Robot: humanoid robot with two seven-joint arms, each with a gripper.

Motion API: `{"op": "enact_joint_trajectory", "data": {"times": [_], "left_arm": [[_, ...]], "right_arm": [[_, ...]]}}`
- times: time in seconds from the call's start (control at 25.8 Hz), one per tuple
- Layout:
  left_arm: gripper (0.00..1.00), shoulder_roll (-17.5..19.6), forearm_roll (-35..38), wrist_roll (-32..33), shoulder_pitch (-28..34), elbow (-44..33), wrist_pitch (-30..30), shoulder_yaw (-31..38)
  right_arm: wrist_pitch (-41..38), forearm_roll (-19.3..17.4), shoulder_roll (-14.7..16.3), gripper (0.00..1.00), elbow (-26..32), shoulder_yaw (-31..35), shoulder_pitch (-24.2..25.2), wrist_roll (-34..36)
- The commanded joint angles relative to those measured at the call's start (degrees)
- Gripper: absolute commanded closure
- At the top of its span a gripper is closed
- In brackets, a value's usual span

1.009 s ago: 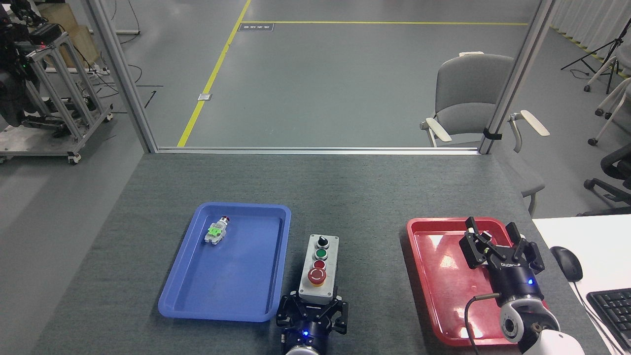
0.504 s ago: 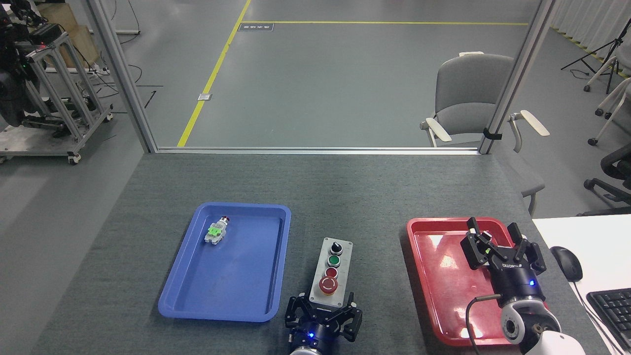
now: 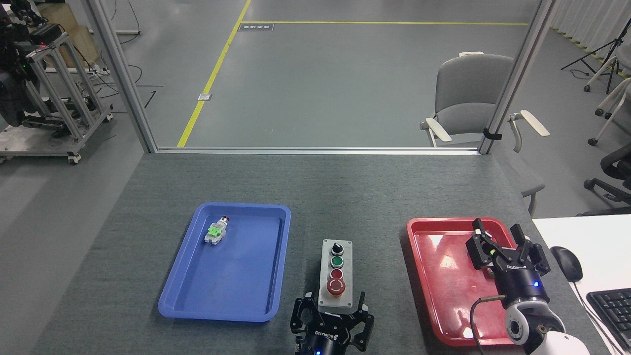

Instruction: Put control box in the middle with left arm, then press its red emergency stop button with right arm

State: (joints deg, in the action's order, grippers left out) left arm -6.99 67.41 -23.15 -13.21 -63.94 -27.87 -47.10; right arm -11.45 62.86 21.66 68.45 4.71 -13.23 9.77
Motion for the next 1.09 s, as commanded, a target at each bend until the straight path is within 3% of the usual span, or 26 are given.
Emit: {"op": "enact_joint_trajectory", "data": {"times": [0.0,0.12,0.19,0.27,0.35,0.47,0.74,0.81,1.05], "left_arm": [[0.01,2.8,1.3,-0.2,2.1,-4.5,-0.3,1.7],[0.01,8.3,1.3,0.3,3.7,-9.8,-0.3,3.8],[0.01,12.7,1.3,1.0,5.3,-14.0,0.3,6.1],[0.01,17.9,1.3,2.1,6.6,-18.5,0.8,9.1],[0.01,21.8,1.1,3.1,8.5,-21.8,1.9,13.0],[0.01,23.1,0.7,4.8,12.1,-25.6,5.8,22.0],[0.01,23.7,0.4,9.4,13.7,-24.1,27.3,40.7],[0.01,23.5,0.5,11.0,13.7,-22.5,31.1,42.7],[0.01,23.4,0.8,10.7,13.7,-21.7,31.7,42.9]], "right_arm": [[-0.5,0.0,0.7,0.31,-0.2,-0.5,-0.3,0.2],[-1.4,0.2,0.9,0.59,-0.3,-3.6,-0.7,0.2],[-2.2,0.2,2.4,0.89,-0.4,-8.7,-2.8,0.2],[-3.6,0.2,3.2,1.0,-0.5,-13.1,-4.6,0.0],[-6.1,0.1,3.3,1.0,-0.6,-16.4,-5.3,0.0],[-11.1,0.2,3.2,1.0,-0.6,-20.4,-5.5,-0.4],[-16.3,0.2,2.2,1.0,-0.6,-28.0,-5.6,-1.0],[-16.2,0.6,1.5,1.0,-1.0,-30.5,-5.7,-1.0],[-16.0,0.9,-1.8,1.0,-5.5,-34.5,-7.8,-1.1]]}}
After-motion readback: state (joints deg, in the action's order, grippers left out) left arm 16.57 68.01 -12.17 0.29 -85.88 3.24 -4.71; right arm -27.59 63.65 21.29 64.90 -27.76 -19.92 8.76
